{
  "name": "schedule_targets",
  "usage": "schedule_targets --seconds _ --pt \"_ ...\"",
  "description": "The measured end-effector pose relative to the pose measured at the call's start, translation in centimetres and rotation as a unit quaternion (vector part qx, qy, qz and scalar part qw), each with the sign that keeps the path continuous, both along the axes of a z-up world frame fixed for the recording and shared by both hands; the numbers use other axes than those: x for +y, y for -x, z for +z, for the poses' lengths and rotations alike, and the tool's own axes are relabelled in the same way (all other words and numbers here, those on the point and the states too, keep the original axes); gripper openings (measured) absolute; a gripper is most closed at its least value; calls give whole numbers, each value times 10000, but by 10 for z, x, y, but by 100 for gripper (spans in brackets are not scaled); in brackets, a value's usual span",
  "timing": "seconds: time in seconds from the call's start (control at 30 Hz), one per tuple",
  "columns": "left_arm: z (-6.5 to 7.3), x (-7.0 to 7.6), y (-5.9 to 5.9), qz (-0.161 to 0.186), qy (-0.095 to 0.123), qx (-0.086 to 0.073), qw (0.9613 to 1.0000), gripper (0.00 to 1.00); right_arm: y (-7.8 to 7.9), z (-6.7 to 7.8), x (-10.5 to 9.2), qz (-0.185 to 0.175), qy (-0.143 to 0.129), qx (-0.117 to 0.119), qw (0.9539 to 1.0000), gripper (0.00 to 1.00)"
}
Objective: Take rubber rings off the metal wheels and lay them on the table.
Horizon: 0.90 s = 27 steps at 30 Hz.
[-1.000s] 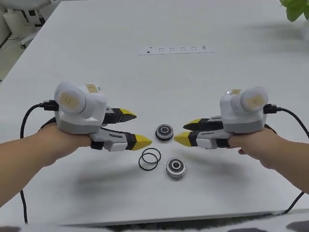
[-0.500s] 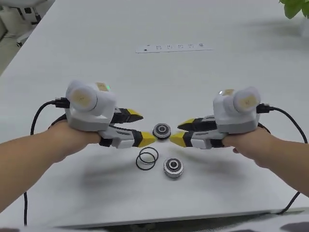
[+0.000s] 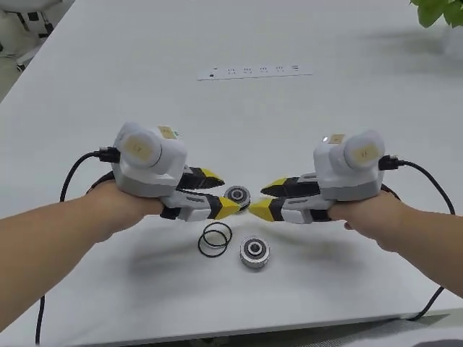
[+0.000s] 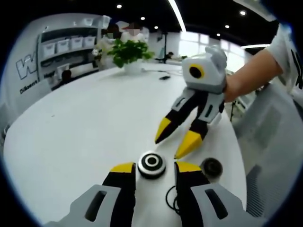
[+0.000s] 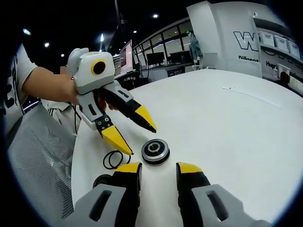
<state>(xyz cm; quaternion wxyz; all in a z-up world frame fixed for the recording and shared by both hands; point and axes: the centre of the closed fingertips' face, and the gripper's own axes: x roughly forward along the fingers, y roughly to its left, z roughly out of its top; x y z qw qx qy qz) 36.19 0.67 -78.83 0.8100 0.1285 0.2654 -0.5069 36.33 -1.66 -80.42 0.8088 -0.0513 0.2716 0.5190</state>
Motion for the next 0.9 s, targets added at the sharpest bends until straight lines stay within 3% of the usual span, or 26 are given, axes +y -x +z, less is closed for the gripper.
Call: schedule_targets --seconds 0.37,0.57,0.9 --pt "-6 -7 -3 -17 -57 19 10000 22 2 -1 0 6 21 20 10000 26" --pt "-9 -6 -6 -76 -225 -228 9995 18 3 1 3 0 15 5 10000 26" --pt "-5 -6 -5 74 -241 -280 9993 13 4 -2 18 104 33 -59 9999 26"
